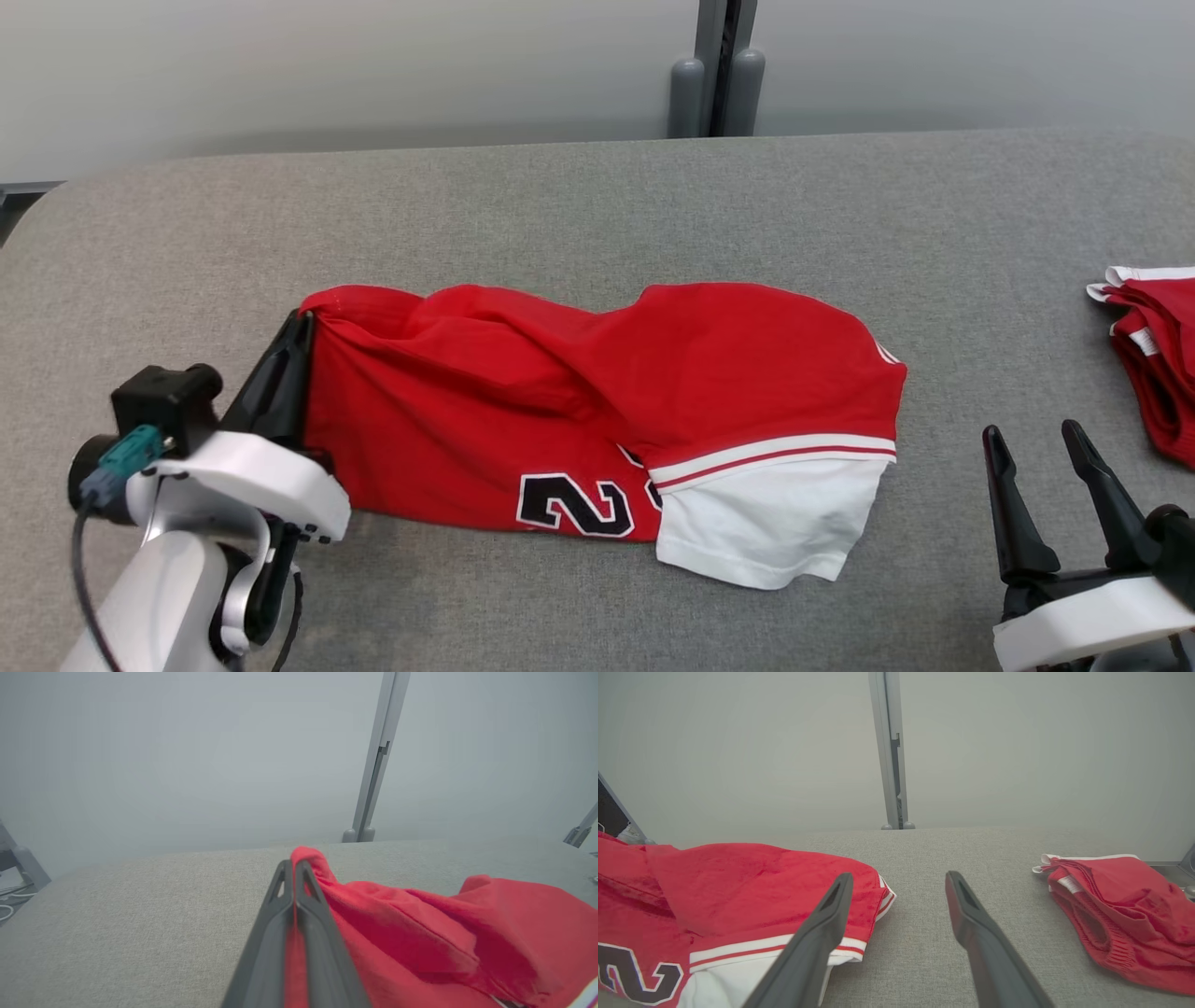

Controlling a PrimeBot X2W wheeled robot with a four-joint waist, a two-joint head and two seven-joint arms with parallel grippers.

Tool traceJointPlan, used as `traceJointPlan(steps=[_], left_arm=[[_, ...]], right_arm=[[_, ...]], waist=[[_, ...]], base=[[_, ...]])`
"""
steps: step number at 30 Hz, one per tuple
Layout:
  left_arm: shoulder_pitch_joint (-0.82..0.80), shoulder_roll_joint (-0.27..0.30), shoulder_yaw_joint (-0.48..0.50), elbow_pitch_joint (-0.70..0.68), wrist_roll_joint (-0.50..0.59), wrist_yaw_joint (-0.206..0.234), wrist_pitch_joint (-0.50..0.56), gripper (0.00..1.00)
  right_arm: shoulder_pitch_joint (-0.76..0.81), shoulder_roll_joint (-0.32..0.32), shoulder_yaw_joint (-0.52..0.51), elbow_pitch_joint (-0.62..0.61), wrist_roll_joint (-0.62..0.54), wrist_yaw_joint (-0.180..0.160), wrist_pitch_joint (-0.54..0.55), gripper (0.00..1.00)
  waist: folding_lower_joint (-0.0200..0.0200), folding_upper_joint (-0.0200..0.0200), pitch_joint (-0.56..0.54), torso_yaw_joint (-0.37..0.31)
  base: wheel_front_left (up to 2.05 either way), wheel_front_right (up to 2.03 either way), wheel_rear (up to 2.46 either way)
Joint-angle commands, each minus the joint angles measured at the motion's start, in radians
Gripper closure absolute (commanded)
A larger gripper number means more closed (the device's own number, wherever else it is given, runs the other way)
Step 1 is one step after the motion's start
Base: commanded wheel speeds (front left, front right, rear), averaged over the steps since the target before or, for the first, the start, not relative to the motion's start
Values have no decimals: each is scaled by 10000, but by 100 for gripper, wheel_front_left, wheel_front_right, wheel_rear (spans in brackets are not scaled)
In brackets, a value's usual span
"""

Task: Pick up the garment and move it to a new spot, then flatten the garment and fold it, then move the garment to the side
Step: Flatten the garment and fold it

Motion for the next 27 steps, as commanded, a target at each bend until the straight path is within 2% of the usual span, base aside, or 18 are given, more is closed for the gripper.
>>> traceJointPlan(steps=[1,3,4,9,12,16,17,18,23,27], left_arm=[[263,153,123,-283,-88,123,55,100],[722,164,284,-887,-309,300,211,100],[1257,218,452,-1432,-488,545,302,100],[2936,-53,748,-2033,-1079,1039,228,100],[3596,-384,792,-1786,-1448,1056,19,100],[3712,-765,717,-1069,-1730,737,-319,100],[3632,-850,681,-916,-1737,696,-403,58],[3526,-925,660,-822,-1710,637,-559,0],[3150,-1056,786,-674,-1533,539,-1161,0],[2849,-965,994,-833,-1045,707,-1568,0]], right_arm=[[36,-6,-56,35,39,-3,8,0],[86,-2,-78,0,43,-3,39,0],[136,-1,-99,-30,31,-3,77,0],[189,0,-131,-99,12,-3,135,0],[186,3,-170,-188,20,-3,205,0],[129,1,-208,-295,14,-3,271,0],[98,3,-206,-330,7,-3,286,0],[72,2,-216,-359,5,-3,265,0],[25,-29,-257,-467,-95,-3,244,0],[47,-22,-299,-498,-138,-3,216,0]], waist=[[0,0,-30,24],[0,0,-49,47],[0,0,-52,67],[0,0,-62,133],[0,0,-61,240],[0,0,-39,379],[0,0,-38,404],[0,0,-37,430],[0,0,-75,481],[0,0,-208,472]], base=[[0,0,0],[0,0,0],[0,0,0],[0,0,0],[0,0,0],[0,0,0],[0,0,0],[0,0,0],[0,0,0],[0,0,0]])
